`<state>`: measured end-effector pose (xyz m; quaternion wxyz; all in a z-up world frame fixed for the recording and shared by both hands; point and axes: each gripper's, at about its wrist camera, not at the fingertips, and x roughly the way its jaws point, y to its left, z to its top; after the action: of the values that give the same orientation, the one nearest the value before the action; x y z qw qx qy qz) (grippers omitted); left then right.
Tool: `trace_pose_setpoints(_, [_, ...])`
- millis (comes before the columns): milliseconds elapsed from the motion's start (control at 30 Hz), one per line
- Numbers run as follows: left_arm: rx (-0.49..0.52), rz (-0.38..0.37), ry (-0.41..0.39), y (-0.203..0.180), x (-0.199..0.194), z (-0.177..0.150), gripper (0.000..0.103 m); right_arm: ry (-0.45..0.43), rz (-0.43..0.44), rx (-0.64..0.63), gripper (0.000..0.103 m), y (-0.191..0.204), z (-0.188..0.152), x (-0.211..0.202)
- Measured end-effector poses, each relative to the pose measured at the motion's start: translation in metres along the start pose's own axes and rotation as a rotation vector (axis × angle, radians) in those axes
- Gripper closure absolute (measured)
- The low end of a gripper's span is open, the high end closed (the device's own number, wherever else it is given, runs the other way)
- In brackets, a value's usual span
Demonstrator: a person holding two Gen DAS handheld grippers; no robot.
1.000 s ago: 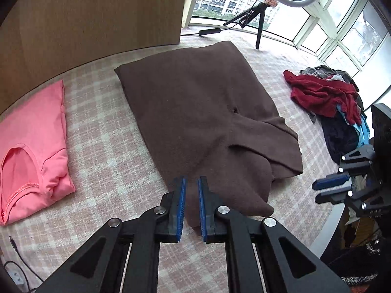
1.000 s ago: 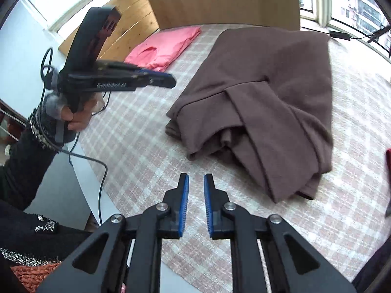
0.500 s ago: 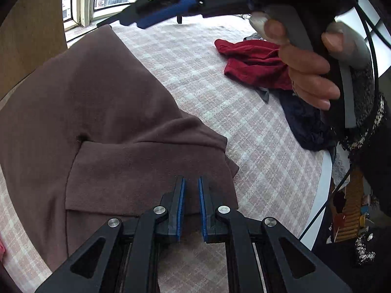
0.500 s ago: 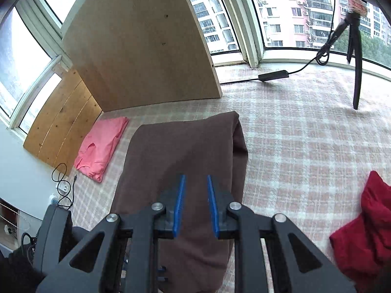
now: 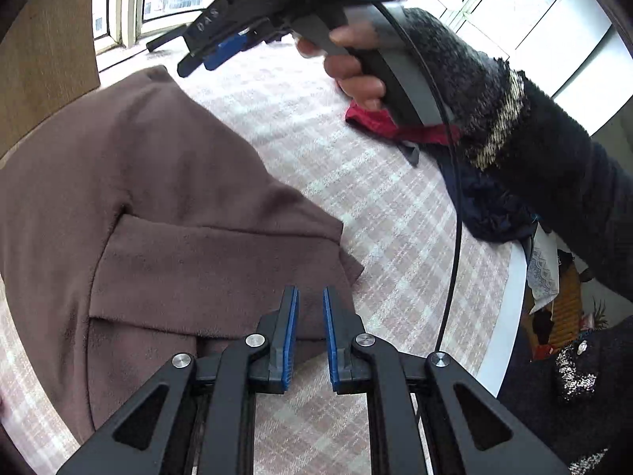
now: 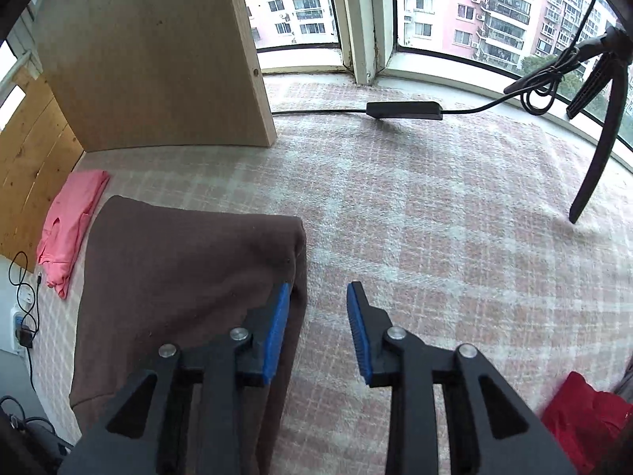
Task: Fold clothes
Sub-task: 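Grasp the hoodie fold with the left tool and straighten it, then move both open tools to the sides of the folded hoodie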
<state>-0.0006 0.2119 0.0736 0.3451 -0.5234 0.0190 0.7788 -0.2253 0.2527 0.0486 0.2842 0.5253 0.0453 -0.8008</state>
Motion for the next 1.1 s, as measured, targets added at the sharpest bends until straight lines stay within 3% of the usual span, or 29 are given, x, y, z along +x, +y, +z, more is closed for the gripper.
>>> trace_pose_setpoints(100, [-0.013, -0.033, -0.009, -0.001, 0.014, 0.008, 0.092, -0.036, 0.081, 0.000, 0.073, 0.002, -0.022, -0.031])
trace_pose_setpoints(200, [0.009, -0.036, 0.041, -0.008, 0.041, 0.003, 0.092, -0.029, 0.071, 0.000, 0.073, 0.005, -0.028, -0.031])
trace_pose_setpoints(267, [0.024, -0.022, 0.015, -0.012, 0.041, -0.002, 0.086, -0.024, 0.064, 0.001, 0.073, 0.007, -0.031, -0.031])
trace_pose_setpoints(367, [-0.032, -0.036, 0.049, -0.011, 0.033, -0.002, 0.082, -0.017, 0.054, 0.001, 0.073, 0.010, -0.037, -0.031])
trace_pose_setpoints(400, [-0.052, -0.027, 0.052, -0.009, 0.025, -0.003, 0.083, -0.015, 0.051, 0.001, 0.073, 0.011, -0.038, -0.031])
trace_pose_setpoints(567, [-0.167, 0.159, -0.004, 0.023, -0.065, -0.019, 0.077, -0.003, 0.034, 0.002, 0.073, 0.016, -0.047, -0.031])
trace_pose_setpoints(700, [-0.348, 0.277, -0.066, 0.080, -0.145, -0.035, 0.076, -0.068, -0.017, -0.022, 0.072, 0.026, -0.049, -0.077])
trace_pose_setpoints(800, [-0.519, 0.261, -0.129, 0.131, -0.186, -0.043, 0.074, -0.110, -0.024, -0.008, 0.070, 0.033, -0.046, -0.110])
trace_pose_setpoints(833, [-0.558, 0.233, -0.156, 0.144, -0.193, -0.043, 0.070, -0.123, -0.026, -0.003, 0.063, 0.035, -0.045, -0.121])
trace_pose_setpoints(867, [-0.593, 0.207, -0.179, 0.156, -0.197, -0.044, 0.067, -0.131, -0.032, 0.000, 0.046, 0.038, -0.044, -0.126])
trace_pose_setpoints(933, [-0.616, 0.180, -0.178, 0.170, -0.186, -0.041, 0.055, -0.137, -0.049, 0.003, 0.022, 0.044, -0.044, -0.130])
trace_pose_setpoints(1100, [-0.606, 0.215, -0.091, 0.180, -0.120, -0.042, 0.056, -0.076, -0.116, 0.014, 0.022, 0.046, -0.061, -0.088])
